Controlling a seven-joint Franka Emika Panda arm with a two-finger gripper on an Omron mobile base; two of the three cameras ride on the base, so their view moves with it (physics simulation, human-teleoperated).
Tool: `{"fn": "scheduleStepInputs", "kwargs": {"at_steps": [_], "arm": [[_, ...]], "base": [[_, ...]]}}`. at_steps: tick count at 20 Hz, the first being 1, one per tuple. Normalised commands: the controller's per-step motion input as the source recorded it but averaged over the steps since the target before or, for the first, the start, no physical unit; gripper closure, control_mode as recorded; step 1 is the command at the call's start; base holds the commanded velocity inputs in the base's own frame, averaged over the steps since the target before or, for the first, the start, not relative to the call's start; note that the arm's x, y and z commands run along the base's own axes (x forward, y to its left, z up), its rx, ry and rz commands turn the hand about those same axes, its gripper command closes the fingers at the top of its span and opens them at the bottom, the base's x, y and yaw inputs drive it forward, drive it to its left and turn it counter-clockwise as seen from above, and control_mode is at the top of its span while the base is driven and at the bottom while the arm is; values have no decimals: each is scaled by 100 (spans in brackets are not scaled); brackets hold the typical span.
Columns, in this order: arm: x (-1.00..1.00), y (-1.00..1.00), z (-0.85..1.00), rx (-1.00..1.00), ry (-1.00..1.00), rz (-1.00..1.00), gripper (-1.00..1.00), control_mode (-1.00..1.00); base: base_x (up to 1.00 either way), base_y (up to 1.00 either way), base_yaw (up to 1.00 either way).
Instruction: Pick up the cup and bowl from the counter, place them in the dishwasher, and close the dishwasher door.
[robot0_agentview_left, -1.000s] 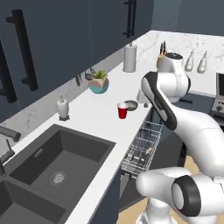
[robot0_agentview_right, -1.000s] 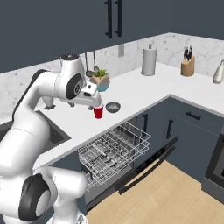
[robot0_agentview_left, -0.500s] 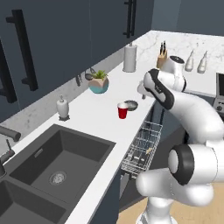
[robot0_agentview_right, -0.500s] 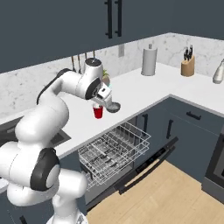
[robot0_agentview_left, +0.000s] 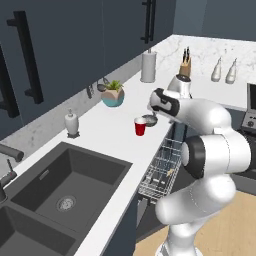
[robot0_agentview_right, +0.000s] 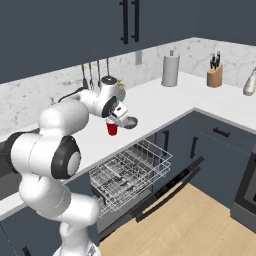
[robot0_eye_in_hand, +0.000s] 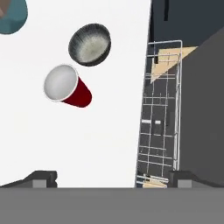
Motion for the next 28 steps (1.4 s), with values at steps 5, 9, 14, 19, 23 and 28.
{"fn": "scheduleStepInputs", "kwargs": {"at_steps": [5, 9, 14, 19, 23, 28], "arm": [[16, 7, -20, 15, -1, -5, -100, -100], [25, 14, -28, 22, 0, 0, -100, -100], [25, 7, -21, 17, 0, 0, -100, -100], [27, 17, -37, 11, 1, -1, -100, -100], [23, 1, -21, 9, 0, -3, -100, -100], [19, 0, -17, 5, 0, -4, -100, -100]], "base": [[0, 0, 0], [0, 0, 0], [0, 0, 0], [0, 0, 0], [0, 0, 0], [0, 0, 0]]}}
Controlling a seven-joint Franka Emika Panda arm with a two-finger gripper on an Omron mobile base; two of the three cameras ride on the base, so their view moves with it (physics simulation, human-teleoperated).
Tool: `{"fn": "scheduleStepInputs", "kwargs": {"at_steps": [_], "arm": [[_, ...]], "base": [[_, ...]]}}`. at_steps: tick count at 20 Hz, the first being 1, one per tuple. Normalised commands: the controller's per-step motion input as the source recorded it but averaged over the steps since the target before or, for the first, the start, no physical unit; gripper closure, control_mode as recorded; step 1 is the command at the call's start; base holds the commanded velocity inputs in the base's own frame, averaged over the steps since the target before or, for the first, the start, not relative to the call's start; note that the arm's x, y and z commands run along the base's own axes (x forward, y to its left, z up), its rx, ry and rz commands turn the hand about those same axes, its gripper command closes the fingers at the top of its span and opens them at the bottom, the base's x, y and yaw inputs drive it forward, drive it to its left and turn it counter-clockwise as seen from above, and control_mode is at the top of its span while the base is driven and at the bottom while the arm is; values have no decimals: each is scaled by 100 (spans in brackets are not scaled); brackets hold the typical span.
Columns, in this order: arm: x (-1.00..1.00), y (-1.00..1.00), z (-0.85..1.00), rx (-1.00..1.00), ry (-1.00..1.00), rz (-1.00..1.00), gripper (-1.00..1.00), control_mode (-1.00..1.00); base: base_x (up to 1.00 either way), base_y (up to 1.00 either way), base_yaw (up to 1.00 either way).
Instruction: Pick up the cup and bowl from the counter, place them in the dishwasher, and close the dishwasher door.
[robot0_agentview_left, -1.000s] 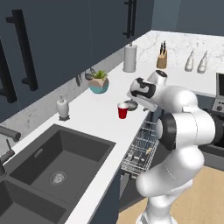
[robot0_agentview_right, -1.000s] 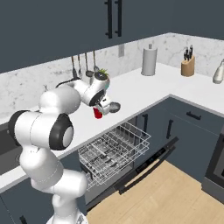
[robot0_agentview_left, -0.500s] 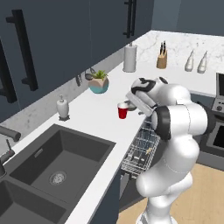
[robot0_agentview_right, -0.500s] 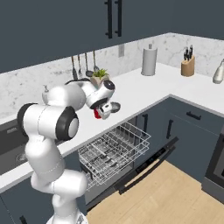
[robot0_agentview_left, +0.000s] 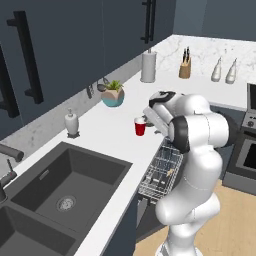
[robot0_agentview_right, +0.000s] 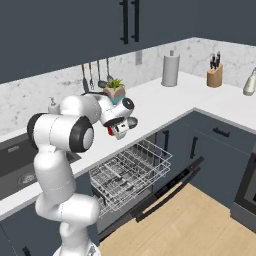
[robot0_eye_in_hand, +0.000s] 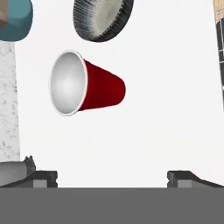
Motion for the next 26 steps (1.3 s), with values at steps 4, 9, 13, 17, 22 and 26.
{"fn": "scheduleStepInputs", "kwargs": {"at_steps": [4, 9, 13, 17, 22, 26], "arm": [[37, 0, -10, 4, 0, -6, -100, -100], [23, 3, -1, 0, 0, -3, -100, -100], [26, 10, -11, 0, 0, -3, -100, -100], [24, 11, -9, 0, 0, -2, -100, -100], [27, 2, -17, 0, 0, -3, -100, -100], [25, 0, -13, 0, 0, -3, -100, -100]], "base": [[0, 0, 0], [0, 0, 0], [0, 0, 0], [0, 0, 0], [0, 0, 0], [0, 0, 0]]}}
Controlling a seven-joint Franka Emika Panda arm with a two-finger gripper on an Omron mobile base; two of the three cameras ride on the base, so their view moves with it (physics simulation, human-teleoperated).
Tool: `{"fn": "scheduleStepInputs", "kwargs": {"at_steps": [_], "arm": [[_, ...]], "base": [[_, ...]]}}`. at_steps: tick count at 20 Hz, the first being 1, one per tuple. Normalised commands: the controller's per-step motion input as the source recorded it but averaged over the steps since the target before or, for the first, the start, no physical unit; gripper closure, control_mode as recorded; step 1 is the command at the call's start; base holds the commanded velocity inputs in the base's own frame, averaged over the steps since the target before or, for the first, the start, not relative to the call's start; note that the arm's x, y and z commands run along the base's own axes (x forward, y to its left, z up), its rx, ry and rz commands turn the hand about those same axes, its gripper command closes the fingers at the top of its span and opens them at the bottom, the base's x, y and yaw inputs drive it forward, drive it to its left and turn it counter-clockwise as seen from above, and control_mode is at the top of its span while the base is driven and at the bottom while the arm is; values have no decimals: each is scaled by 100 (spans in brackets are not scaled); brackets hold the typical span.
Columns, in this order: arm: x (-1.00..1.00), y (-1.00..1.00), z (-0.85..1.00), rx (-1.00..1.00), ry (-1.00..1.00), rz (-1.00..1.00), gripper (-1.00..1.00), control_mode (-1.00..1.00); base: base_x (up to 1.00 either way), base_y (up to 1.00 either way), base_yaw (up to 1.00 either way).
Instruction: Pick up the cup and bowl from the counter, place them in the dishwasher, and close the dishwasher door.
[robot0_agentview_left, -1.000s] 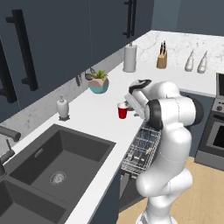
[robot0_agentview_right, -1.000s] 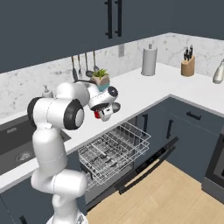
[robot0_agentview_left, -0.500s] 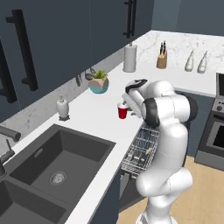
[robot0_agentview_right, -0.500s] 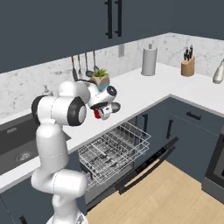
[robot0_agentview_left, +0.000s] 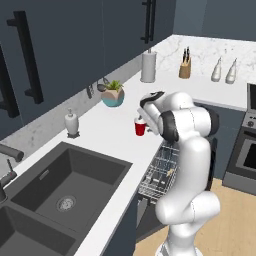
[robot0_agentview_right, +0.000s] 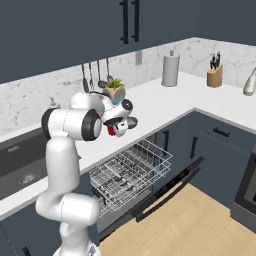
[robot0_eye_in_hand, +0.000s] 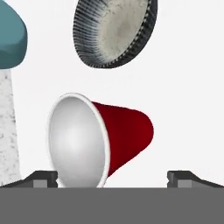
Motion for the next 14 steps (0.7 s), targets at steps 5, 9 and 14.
{"fn": "scheduleStepInputs", "kwargs": {"at_steps": [5, 9, 14], "arm": [[32, 0, -18, 0, -1, -4, -100, -100], [12, 0, -11, 0, -5, 0, 100, -100], [0, 0, -5, 0, -7, 0, 100, -100]], "base": [[0, 0, 0], [0, 0, 0], [0, 0, 0]]}}
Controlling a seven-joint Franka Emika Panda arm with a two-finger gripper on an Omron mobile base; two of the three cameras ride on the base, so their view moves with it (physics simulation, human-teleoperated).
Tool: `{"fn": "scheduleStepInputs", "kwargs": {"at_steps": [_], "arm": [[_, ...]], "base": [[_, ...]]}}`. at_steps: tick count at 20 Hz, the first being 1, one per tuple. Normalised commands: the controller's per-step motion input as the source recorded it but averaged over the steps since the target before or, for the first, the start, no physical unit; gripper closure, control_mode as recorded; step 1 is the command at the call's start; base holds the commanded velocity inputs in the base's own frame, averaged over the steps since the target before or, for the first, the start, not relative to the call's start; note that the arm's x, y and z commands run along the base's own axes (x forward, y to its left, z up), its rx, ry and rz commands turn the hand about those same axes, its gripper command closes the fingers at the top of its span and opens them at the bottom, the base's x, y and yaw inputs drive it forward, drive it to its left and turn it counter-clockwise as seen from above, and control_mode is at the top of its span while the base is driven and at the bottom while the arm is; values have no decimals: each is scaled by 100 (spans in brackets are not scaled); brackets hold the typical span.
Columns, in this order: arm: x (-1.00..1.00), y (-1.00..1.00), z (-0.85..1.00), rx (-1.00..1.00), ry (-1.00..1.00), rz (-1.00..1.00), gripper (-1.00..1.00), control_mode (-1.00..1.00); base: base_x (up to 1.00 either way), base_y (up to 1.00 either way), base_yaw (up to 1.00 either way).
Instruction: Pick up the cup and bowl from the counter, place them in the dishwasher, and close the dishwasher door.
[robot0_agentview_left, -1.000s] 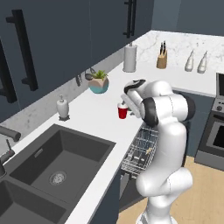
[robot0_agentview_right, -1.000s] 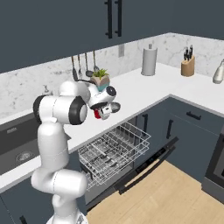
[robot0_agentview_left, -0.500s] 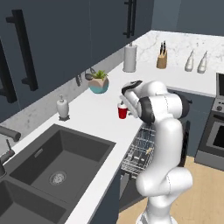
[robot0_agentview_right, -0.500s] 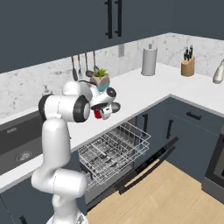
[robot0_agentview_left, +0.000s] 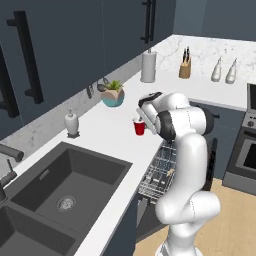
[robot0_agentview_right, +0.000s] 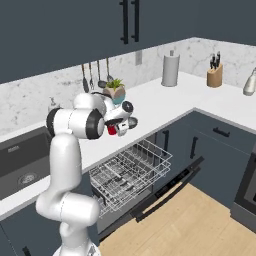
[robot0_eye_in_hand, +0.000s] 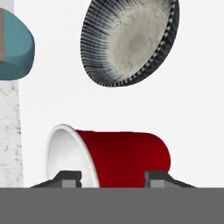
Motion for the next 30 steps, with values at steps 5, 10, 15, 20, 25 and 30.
{"fn": "scheduleStepInputs", "kwargs": {"at_steps": [5, 10, 15, 20, 25, 30], "arm": [[-4, 0, -3, 0, -9, 0, 100, -100], [-79, -4, 29, 6, -16, 0, 100, -100], [-100, -31, 51, 17, -3, 0, 100, -100], [-100, -65, 40, 20, 1, 0, 100, -100], [-98, -87, 9, 26, 16, -7, 100, -100], [-57, -72, -14, 18, 30, -11, 100, -100]], "base": [[0, 0, 0], [0, 0, 0], [0, 0, 0], [0, 0, 0], [0, 0, 0], [0, 0, 0]]}}
